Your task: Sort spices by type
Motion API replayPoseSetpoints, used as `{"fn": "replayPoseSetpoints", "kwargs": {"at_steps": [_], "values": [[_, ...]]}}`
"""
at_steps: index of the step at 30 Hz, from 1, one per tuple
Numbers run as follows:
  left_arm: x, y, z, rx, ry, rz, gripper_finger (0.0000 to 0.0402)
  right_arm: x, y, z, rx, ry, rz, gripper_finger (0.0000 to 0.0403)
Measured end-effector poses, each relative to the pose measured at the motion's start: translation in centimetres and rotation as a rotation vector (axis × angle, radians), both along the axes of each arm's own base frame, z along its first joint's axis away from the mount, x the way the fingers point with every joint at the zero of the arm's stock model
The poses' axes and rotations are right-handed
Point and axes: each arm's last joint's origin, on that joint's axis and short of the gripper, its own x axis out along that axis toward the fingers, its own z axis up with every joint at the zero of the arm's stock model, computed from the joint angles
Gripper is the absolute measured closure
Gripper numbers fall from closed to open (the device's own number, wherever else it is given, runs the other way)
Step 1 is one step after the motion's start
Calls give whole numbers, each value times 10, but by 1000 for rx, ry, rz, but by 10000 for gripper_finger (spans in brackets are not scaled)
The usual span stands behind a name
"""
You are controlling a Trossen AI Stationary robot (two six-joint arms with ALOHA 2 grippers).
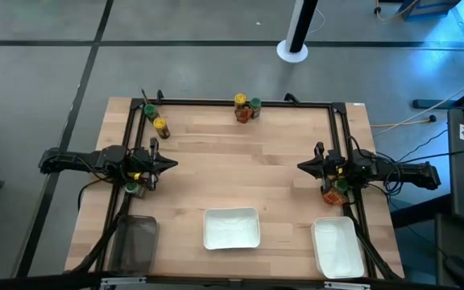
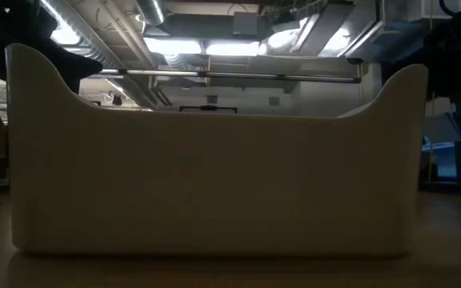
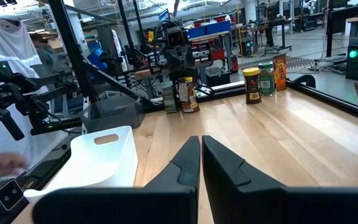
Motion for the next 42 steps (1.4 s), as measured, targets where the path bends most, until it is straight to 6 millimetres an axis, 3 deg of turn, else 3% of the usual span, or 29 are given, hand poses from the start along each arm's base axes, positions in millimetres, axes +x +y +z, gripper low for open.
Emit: {"fn": "replayPoseSetpoints", "kwargs": {"at_steps": [24, 32, 42], "values": [[0, 0, 3, 42, -32, 1, 398, 0, 0, 5, 38, -52, 3, 384], [-3, 0, 23, -93, -259, -5, 398, -3, -2, 20, -14, -138, -65, 384], [-4, 2, 36, 5, -373, 30, 398, -21, -2, 72, -82, -108, -71, 384]]}}
